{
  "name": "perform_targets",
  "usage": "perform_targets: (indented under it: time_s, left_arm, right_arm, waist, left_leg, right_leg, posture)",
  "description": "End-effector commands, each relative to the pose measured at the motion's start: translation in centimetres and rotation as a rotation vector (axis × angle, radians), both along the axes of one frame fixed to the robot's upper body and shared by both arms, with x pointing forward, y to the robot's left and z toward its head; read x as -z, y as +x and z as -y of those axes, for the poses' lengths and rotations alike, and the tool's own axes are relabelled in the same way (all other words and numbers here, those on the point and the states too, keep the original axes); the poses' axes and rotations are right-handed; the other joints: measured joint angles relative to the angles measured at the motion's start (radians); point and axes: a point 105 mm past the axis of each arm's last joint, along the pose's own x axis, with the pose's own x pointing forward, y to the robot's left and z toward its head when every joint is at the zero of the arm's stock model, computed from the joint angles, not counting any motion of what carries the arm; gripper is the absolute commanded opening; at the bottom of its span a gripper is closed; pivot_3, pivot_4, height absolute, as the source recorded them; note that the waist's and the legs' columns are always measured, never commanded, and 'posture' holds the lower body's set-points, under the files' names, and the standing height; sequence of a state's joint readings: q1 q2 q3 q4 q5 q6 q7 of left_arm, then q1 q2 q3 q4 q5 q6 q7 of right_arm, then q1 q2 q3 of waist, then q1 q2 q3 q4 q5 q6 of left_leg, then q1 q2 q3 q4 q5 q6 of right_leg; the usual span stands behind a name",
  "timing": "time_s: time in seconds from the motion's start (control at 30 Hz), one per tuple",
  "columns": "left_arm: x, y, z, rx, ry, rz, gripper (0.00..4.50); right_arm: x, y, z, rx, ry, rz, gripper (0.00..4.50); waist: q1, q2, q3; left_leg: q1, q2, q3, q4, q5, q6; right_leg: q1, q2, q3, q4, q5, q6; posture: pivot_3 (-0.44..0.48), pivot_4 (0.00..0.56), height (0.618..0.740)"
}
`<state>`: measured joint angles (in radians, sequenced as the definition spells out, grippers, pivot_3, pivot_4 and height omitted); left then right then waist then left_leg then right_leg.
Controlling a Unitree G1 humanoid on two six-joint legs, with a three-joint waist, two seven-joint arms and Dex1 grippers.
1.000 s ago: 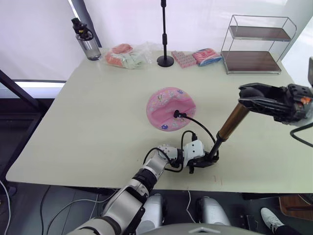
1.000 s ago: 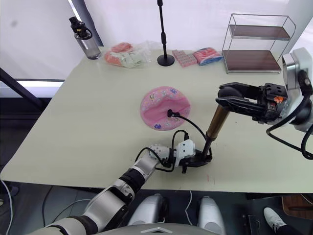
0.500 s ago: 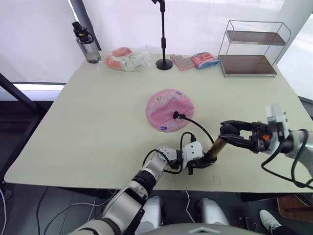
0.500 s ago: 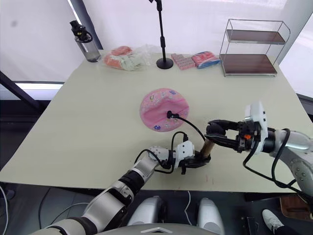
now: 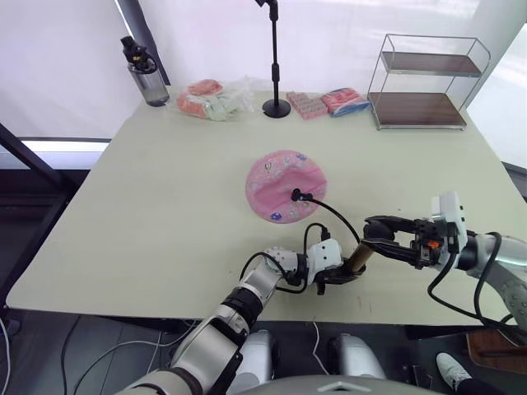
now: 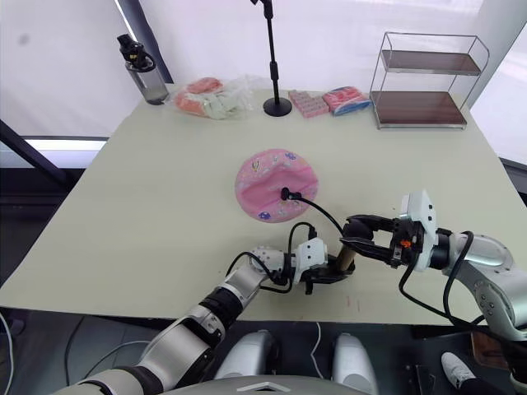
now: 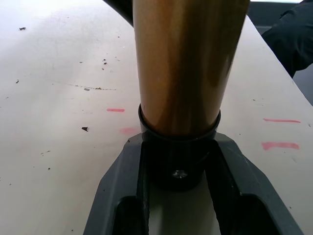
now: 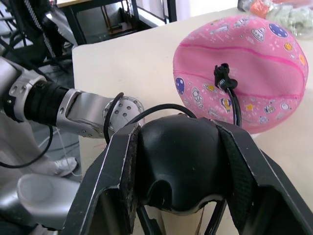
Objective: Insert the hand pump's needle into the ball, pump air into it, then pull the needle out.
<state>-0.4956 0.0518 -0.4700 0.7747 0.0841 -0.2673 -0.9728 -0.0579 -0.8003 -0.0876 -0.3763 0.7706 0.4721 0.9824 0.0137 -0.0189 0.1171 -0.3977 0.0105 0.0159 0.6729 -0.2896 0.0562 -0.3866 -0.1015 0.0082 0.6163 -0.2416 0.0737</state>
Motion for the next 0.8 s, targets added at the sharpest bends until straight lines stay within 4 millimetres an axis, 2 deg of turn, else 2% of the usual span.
perform_targets:
  time_s: [0.03, 0.17, 0.43, 0.57, 0.8]
  left_arm:
    - [3.8, -1.5, -2.3, -0.018, 0.138, -0.117, 1.12]
    - [3.9, -1.6, -2.3, -0.014, 0.139, -0.119, 1.12]
    - [3.9, -1.7, -2.2, -0.006, 0.141, -0.119, 1.12]
    - [3.9, -1.7, -2.2, -0.003, 0.142, -0.119, 1.12]
    - [3.9, -1.7, -2.2, -0.003, 0.143, -0.118, 1.12]
  right_arm:
    - [-5.1, 0.0, 0.7, -0.007, 0.04, 0.084, 1.71]
    - [-8.7, -0.2, 1.2, -0.023, 0.064, 0.124, 1.71]
    - [-14.3, -0.9, 2.1, -0.03, 0.11, 0.192, 1.71]
    - [-14.8, -0.8, 2.3, -0.018, 0.116, 0.193, 1.71]
    - [-11.3, 0.0, 2.1, 0.0, 0.036, 0.114, 1.71]
  waist:
    - [0.001, 0.004, 0.004]
    - [0.002, 0.006, 0.006]
    - [0.001, 0.007, 0.007]
    - [0.001, 0.007, 0.007]
    - [0.001, 0.007, 0.006]
  left_leg:
    - [-0.002, 0.0, 0.0, 0.0, 0.0, 0.0]
    - [-0.006, 0.0, 0.001, -0.002, 0.0, 0.0]
    - [-0.009, -0.001, 0.001, -0.001, 0.0, 0.0]
    - [-0.01, -0.001, 0.001, -0.001, 0.0, 0.0]
    - [-0.009, -0.001, 0.001, -0.001, 0.0, 0.0]
  right_leg:
    - [-0.001, 0.0, 0.0, 0.0, 0.0, 0.0]
    - [-0.007, 0.0, 0.0, 0.0, 0.0, 0.0]
    - [-0.008, 0.0, -0.001, 0.0, 0.0, 0.0]
    - [-0.008, 0.0, -0.002, 0.0, 0.0, 0.0]
    - [-0.008, 0.0, -0.002, 0.0, 0.0, 0.0]
  posture:
    - [0.0, 0.15, 0.736]
    - [0.0, 0.15, 0.736]
    - [0.0, 0.15, 0.736]
    - [0.0, 0.15, 0.736]
    - [0.0, 0.15, 0.736]
